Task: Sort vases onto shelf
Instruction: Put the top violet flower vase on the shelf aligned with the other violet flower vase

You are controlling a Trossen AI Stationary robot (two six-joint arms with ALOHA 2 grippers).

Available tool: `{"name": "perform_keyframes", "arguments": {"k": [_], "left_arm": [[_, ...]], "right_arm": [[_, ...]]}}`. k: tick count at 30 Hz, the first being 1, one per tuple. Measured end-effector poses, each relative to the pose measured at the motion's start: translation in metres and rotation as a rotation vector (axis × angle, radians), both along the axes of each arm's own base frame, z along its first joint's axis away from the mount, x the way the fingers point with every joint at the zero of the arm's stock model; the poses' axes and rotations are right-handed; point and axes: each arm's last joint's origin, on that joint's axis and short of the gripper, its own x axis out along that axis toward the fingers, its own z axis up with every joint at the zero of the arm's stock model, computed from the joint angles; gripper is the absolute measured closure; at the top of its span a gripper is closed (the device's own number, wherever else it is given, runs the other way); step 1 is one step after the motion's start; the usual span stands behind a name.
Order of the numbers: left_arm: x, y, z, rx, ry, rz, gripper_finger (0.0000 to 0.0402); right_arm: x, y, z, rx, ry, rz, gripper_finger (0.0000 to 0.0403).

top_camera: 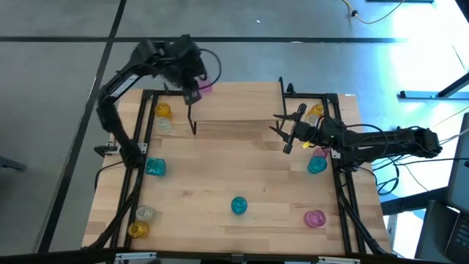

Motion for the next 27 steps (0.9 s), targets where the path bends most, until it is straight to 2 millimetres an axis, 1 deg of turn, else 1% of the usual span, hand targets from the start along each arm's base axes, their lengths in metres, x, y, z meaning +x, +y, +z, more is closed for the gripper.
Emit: {"name": "perform_keyframes", "arguments": {"k": [2, 5, 9, 13, 15, 18, 23, 27], "left_arm": [[-0.008, -0.019, 0.007, 0.024, -0.023, 0.004, 0.0296], [-0.016, -0.045, 0.01, 0.047, -0.047, 0.024, 0.0296], [-0.025, -0.081, 0.0, 0.086, -0.07, -0.007, 0.0296], [-0.026, -0.109, -0.019, 0.118, -0.207, -0.105, 0.0296], [-0.026, -0.12, -0.031, 0.124, -0.289, -0.154, 0.0296], [-0.026, -0.135, -0.054, 0.135, -0.376, -0.215, 0.0296], [-0.014, -0.155, -0.104, 0.18, -0.453, -0.296, 0.0296], [-0.003, -0.166, -0.145, 0.211, -0.516, -0.353, 0.0296]], "right_arm": [[0.0, 0.0, 0.0, 0.0, 0.004, 0.0, 0.021], [0.0, 0.0, 0.0, 0.0, 0.003, 0.0, 0.021], [0.0, 0.0, 0.002, -0.002, -0.018, 0.0, 0.021], [-0.001, 0.001, 0.003, -0.005, -0.025, 0.028, 0.021], [-0.001, 0.001, 0.003, -0.005, -0.021, 0.033, 0.021], [-0.001, 0.001, 0.002, 0.006, -0.018, 0.025, 0.021], [0.0, 0.001, 0.001, 0.046, -0.019, 0.037, 0.021], [0.003, 0.001, 0.005, 0.12, 0.11, 0.029, 0.021]]}}
